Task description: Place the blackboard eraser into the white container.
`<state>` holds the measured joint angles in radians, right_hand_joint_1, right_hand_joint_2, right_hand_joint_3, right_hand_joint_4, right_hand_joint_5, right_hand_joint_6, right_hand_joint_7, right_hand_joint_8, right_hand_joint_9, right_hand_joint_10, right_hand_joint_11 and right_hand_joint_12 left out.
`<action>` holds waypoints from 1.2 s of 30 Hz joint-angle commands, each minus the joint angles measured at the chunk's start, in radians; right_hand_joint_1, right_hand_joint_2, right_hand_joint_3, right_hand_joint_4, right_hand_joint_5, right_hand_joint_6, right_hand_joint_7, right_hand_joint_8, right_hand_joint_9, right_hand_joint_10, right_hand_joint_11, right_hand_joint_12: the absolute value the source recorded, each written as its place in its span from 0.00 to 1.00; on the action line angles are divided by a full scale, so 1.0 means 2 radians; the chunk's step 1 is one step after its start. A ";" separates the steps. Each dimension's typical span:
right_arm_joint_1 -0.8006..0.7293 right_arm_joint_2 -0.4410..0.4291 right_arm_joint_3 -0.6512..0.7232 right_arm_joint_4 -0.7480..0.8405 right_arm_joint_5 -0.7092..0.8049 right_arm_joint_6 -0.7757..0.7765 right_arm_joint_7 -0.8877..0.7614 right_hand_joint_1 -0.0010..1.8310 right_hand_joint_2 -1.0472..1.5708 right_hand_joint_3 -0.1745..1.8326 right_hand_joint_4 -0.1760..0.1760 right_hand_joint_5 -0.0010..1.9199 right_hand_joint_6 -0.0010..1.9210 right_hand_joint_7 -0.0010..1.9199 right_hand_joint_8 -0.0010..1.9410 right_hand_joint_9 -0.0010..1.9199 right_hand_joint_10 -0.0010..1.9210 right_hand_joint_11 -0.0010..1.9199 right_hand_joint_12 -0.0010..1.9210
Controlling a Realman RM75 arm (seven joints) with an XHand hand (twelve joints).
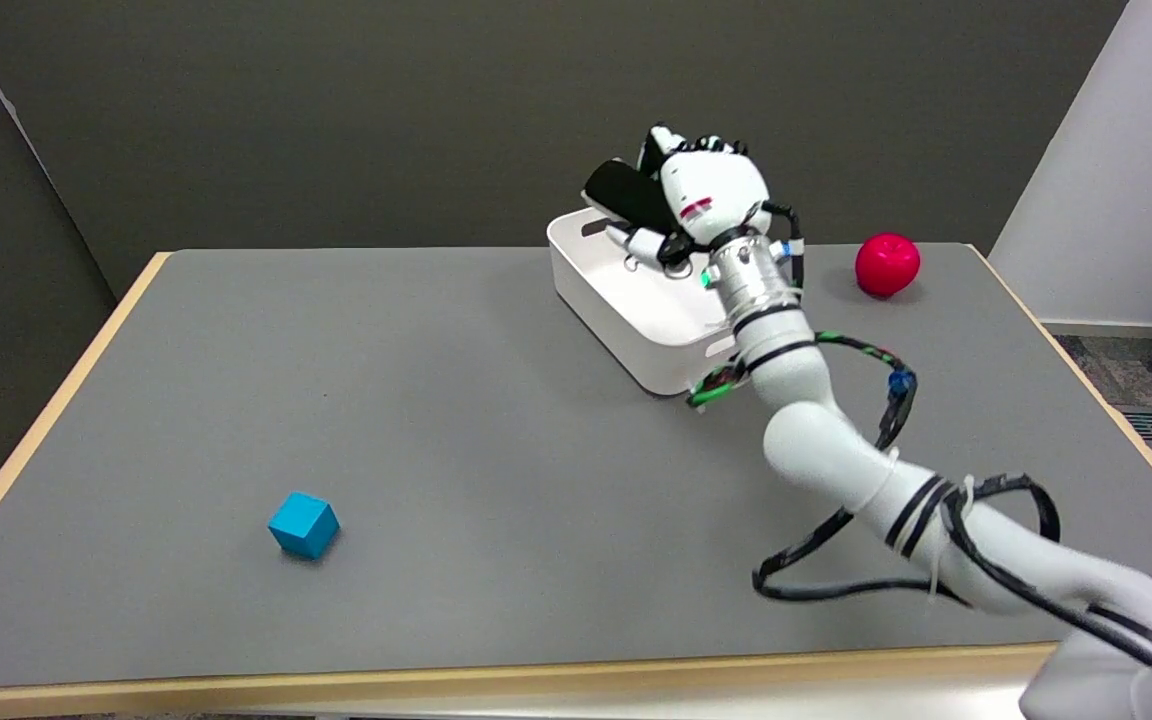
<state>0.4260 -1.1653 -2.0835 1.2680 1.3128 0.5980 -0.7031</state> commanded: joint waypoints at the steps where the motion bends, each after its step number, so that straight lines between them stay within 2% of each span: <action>1: 0.099 0.015 -0.065 -0.191 0.096 -0.088 0.044 0.61 0.86 0.26 0.00 0.26 0.89 0.29 0.91 0.44 1.00 0.23 1.00; 5: 0.086 0.001 -0.064 -0.205 0.097 -0.109 0.063 0.60 0.86 0.27 0.00 0.26 0.89 0.29 0.92 0.44 1.00 0.23 1.00; 6: 0.084 0.002 -0.063 -0.202 0.097 -0.107 0.063 0.56 0.82 0.35 0.01 0.25 0.79 0.30 0.92 0.43 0.99 0.20 1.00; 7: 0.082 0.002 -0.060 -0.200 0.097 -0.105 0.063 0.49 0.75 0.47 0.02 0.23 0.63 0.33 0.91 0.41 0.97 0.14 1.00; 8: 0.080 0.003 -0.051 -0.198 0.097 -0.104 0.063 0.45 0.72 0.52 0.04 0.21 0.52 0.34 0.86 0.40 0.92 0.11 1.00; 10: 0.075 0.004 -0.031 -0.193 0.097 -0.105 0.063 0.42 0.72 0.51 0.12 0.18 0.41 0.31 0.69 0.39 0.76 0.13 1.00; 12: 0.069 0.005 -0.002 -0.181 0.097 -0.104 0.063 0.31 0.69 0.54 0.28 0.10 0.22 0.21 0.31 0.20 0.56 0.25 0.90; 14: 0.059 0.008 0.035 -0.163 0.097 -0.102 0.063 0.30 0.68 0.53 0.33 0.09 0.19 0.16 0.25 0.14 0.50 0.22 0.87; 16: 0.050 0.011 0.058 -0.144 0.097 -0.099 0.063 0.27 0.67 0.51 0.40 0.05 0.16 0.07 0.16 0.05 0.43 0.11 0.76; 18: 0.041 0.015 0.073 -0.122 0.097 -0.092 0.063 0.25 0.65 0.56 0.41 0.04 0.14 0.05 0.16 0.03 0.39 0.09 0.72; 20: 0.033 0.024 0.076 -0.097 0.097 -0.076 0.063 0.25 0.64 0.55 0.45 0.04 0.13 0.03 0.09 0.00 0.34 0.05 0.68; 25: 0.004 0.046 0.079 -0.004 0.097 -0.018 0.068 0.27 0.65 0.52 0.47 0.02 0.15 0.00 0.11 0.00 0.30 0.03 0.68; 26: 0.000 0.049 0.080 0.011 0.097 -0.008 0.073 0.33 0.65 0.57 0.46 0.04 0.13 0.02 0.05 0.00 0.28 0.06 0.59; 27: -0.009 0.056 0.084 0.035 0.097 0.007 0.086 0.33 0.64 0.57 0.47 0.04 0.12 0.02 0.05 0.00 0.28 0.06 0.58; 29: -0.028 0.071 0.088 0.072 0.093 0.033 0.111 0.26 0.65 0.53 0.47 0.02 0.14 0.00 0.10 0.00 0.31 0.01 0.65; 31: -0.052 0.090 0.095 0.101 0.093 0.066 0.154 0.26 0.65 0.52 0.47 0.02 0.15 0.01 0.12 0.00 0.32 0.01 0.66; 33: -0.072 0.104 0.101 0.113 0.094 0.090 0.192 0.23 0.64 0.55 0.45 0.03 0.13 0.04 0.09 0.01 0.33 0.03 0.62; 36: -0.107 0.122 0.114 0.121 0.093 0.143 0.287 0.23 0.65 0.56 0.43 0.04 0.14 0.05 0.12 0.01 0.35 0.03 0.63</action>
<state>0.4653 -1.0934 -1.9776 1.1837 1.4943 0.5288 -0.5478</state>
